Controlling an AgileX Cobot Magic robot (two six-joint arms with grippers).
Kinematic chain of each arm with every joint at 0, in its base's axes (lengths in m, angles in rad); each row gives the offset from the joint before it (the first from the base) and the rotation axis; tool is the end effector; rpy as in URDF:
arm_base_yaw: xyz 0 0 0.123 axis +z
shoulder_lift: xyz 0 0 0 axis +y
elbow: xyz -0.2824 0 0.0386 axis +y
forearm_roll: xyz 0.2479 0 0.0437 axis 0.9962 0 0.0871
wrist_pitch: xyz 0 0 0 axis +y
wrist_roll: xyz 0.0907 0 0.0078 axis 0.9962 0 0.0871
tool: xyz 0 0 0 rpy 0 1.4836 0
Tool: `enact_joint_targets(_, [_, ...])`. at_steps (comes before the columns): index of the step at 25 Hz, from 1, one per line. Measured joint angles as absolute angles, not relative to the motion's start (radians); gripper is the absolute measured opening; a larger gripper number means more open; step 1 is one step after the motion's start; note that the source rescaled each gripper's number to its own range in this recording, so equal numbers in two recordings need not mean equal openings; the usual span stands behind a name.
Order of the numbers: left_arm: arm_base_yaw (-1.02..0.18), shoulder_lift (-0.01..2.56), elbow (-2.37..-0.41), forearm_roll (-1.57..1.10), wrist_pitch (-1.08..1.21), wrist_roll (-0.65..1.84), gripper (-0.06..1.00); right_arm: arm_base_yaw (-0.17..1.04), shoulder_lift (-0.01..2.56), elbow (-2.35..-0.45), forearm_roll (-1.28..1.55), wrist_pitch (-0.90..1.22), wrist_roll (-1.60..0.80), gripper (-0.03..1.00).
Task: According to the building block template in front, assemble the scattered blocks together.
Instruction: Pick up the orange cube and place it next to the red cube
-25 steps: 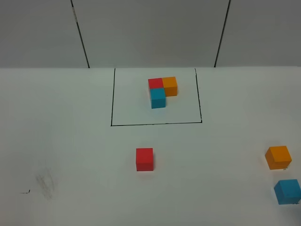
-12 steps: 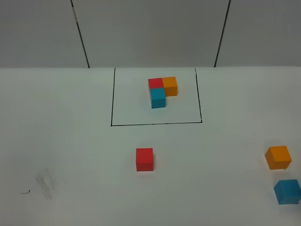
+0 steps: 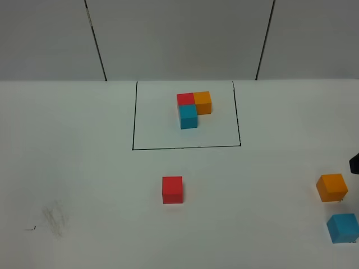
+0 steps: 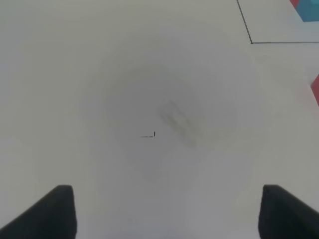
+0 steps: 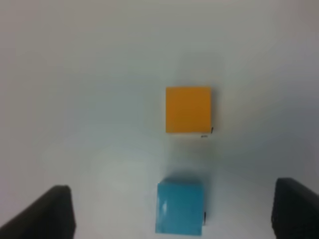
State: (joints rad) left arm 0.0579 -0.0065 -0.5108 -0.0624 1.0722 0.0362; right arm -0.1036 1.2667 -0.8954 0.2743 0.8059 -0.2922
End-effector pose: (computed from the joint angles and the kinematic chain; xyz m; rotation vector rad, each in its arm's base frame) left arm -0.0074 -0.0054 0.2793 -0.0181 2.0369 -0.0155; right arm 0.2424 -0.0073 0.2764 -0.0609 2.6194 0.1892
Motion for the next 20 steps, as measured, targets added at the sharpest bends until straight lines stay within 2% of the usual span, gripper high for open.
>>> enact_joint_targets(2, [0.058, -0.007, -0.511, -0.062, 1.072, 0.036, 0.79, -0.065, 1.329, -0.954, 0.238, 0.812, -0.261, 0.61])
enact_joint_targets(10, [0.058, -0.007, -0.511, -0.062, 1.072, 0.036, 0.79, 0.22, 1.56, -1.101, -0.119, 0.849, 0.039, 0.59])
enact_joint_targets(14, [0.058, -0.007, -0.511, -0.062, 1.072, 0.036, 0.79, 0.221, 1.584, -1.113, -0.168, 0.858, 0.119, 0.59])
enact_joint_targets(20, [0.058, -0.007, -0.511, -0.062, 1.072, 0.036, 0.79, 0.121, 1.653, -1.115, -0.142, 0.87, 0.141, 0.59])
